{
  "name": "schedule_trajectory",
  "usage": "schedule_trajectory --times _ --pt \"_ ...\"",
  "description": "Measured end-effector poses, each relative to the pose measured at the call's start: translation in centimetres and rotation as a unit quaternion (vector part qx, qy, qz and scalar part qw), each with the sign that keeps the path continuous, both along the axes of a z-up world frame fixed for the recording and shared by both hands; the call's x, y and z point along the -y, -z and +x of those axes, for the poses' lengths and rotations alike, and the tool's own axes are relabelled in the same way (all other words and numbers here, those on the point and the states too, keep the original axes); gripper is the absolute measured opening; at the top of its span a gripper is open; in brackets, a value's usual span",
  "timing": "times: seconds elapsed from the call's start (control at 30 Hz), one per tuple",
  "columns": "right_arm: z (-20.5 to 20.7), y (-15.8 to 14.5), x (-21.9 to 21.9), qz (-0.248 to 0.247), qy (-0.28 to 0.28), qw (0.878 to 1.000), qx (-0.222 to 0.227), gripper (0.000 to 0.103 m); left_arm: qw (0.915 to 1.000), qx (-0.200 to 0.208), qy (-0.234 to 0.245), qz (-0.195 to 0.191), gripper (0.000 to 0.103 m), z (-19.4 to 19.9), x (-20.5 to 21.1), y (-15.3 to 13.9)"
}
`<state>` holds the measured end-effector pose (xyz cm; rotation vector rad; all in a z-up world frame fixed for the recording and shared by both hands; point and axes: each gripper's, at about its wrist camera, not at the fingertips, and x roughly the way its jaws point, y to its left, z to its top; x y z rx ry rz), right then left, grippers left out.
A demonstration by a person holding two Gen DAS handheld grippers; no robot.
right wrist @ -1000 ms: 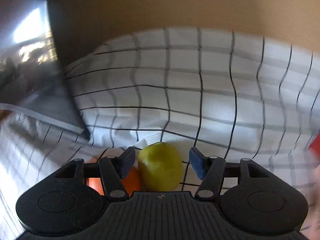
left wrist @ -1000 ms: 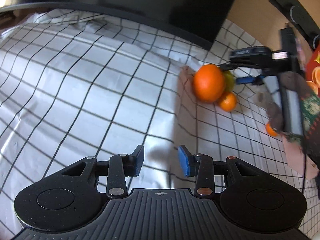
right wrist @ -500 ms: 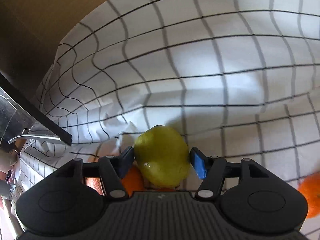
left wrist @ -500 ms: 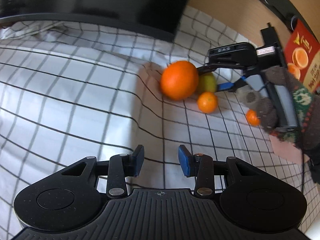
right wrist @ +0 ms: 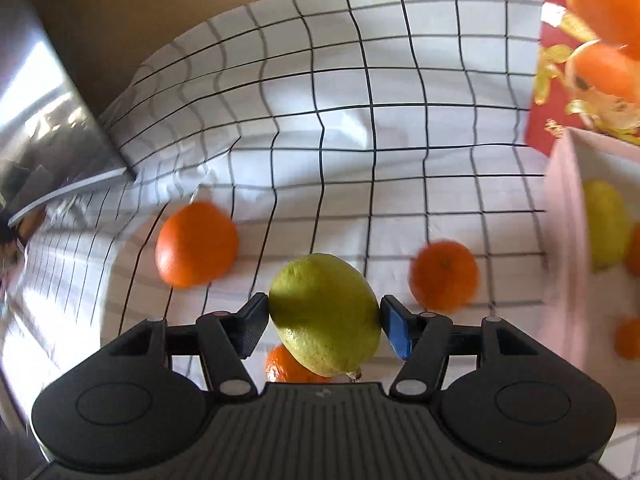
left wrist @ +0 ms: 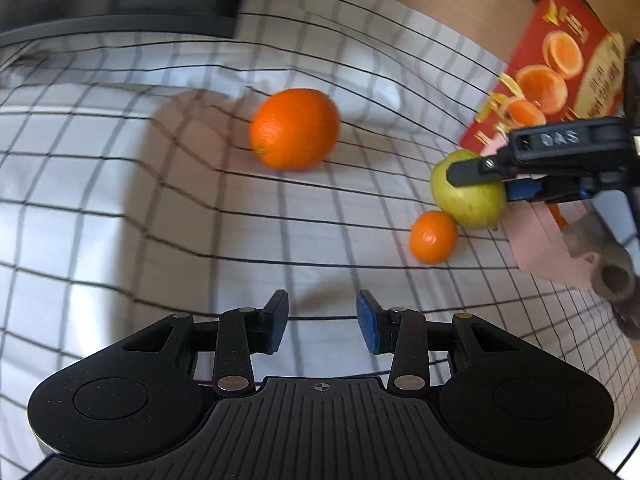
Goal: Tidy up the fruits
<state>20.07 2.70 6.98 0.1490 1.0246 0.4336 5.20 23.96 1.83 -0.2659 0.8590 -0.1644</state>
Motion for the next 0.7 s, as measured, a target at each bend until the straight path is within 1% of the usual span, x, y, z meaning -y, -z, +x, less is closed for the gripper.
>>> schedule_trajectory --times 0.2,0.4,0.5,0.53,0.63,0.7 --pt "-4.2 -0.6 1.7 -0.025 -0.022 0.999 0.026 0.061 0.9996 0.008 0.025 0.003 0.042 -0.3 3.0 -0.3" --pt "-7.9 0.3 3.6 -0.056 -0.028 0.997 0.042 0.062 0.9999 0.005 0.012 0.010 0.042 -0.7 3.8 -0.3" --pt "-8.9 1.3 4.6 -0.070 -0.025 0.997 0.037 0.061 0.9999 -0.001 0.004 0.015 0.042 -0.7 3.7 -0.3" --pt "-9.2 1.7 5.0 -0.072 -0.024 0.997 0.031 0.061 0.9998 -0.002 0.003 0.017 0.042 -0.7 3.8 -0.3" --pt "-10.3 1.9 6.4 -0.055 -0.020 0.998 0.039 0.061 0.9998 -0.005 0.002 0.021 0.042 -0.6 4.3 -0.3" --pt "-10.8 2.0 6.6 -0.062 -0.019 0.997 0.045 0.061 0.9996 -0.008 0.007 0.025 0.042 -0.4 4.8 -0.3"
